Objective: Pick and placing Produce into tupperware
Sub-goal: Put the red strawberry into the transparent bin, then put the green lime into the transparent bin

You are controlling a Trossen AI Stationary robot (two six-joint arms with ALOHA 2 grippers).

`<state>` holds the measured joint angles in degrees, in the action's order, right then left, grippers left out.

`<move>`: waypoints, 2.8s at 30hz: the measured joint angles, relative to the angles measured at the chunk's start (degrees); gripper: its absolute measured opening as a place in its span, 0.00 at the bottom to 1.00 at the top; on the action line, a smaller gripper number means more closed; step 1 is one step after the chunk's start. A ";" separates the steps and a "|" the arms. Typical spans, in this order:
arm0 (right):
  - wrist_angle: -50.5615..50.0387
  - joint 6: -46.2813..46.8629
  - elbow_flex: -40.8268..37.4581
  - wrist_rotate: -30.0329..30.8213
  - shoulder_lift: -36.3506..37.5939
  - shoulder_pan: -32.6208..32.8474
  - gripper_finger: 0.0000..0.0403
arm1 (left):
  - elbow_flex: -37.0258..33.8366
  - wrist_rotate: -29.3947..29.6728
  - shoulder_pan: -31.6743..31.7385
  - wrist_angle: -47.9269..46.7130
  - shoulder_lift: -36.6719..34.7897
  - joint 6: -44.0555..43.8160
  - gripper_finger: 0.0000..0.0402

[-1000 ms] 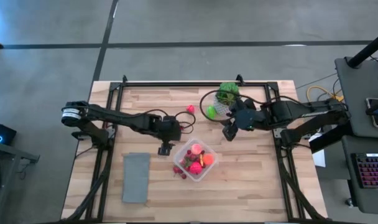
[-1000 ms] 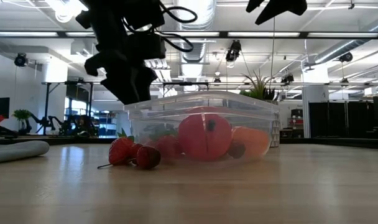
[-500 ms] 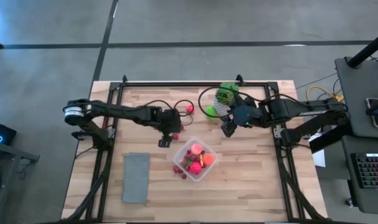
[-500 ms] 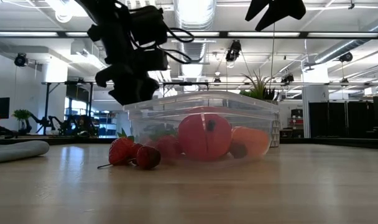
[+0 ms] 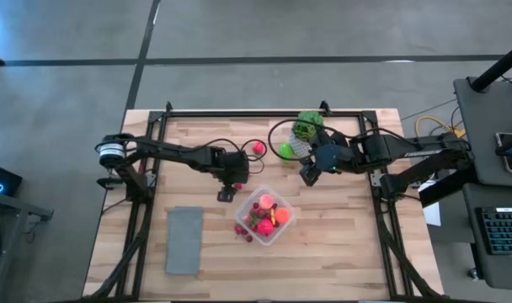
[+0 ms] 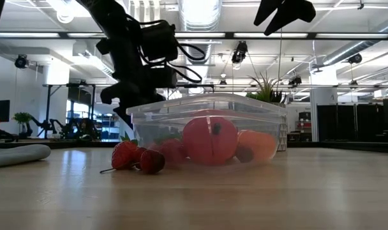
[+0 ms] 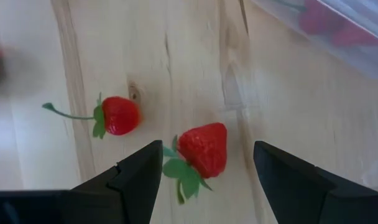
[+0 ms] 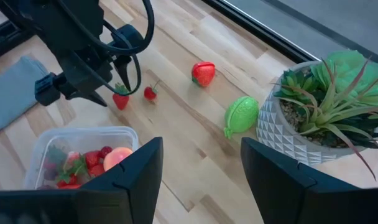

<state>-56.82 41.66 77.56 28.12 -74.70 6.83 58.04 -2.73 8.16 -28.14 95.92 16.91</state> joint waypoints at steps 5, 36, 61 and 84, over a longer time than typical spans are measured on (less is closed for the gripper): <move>0.00 0.33 -0.21 0.00 0.03 0.00 0.52 | 0.00 -0.02 0.00 0.68 1.57 0.02 0.59; 0.04 3.37 -1.90 -0.02 0.03 0.00 0.52 | 3.15 3.94 0.04 -3.09 -0.12 -0.07 0.32; -0.42 -2.17 -2.72 -14.45 0.01 0.94 0.52 | 5.14 -7.27 -18.04 5.90 -5.38 -34.17 0.32; -2.49 -10.73 -2.38 -15.11 -2.64 7.24 0.52 | 6.80 -4.30 -18.85 5.78 -6.05 -57.88 0.69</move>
<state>-59.31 30.94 75.18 13.01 -77.34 14.07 64.84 -7.03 -10.68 -22.36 89.87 -40.98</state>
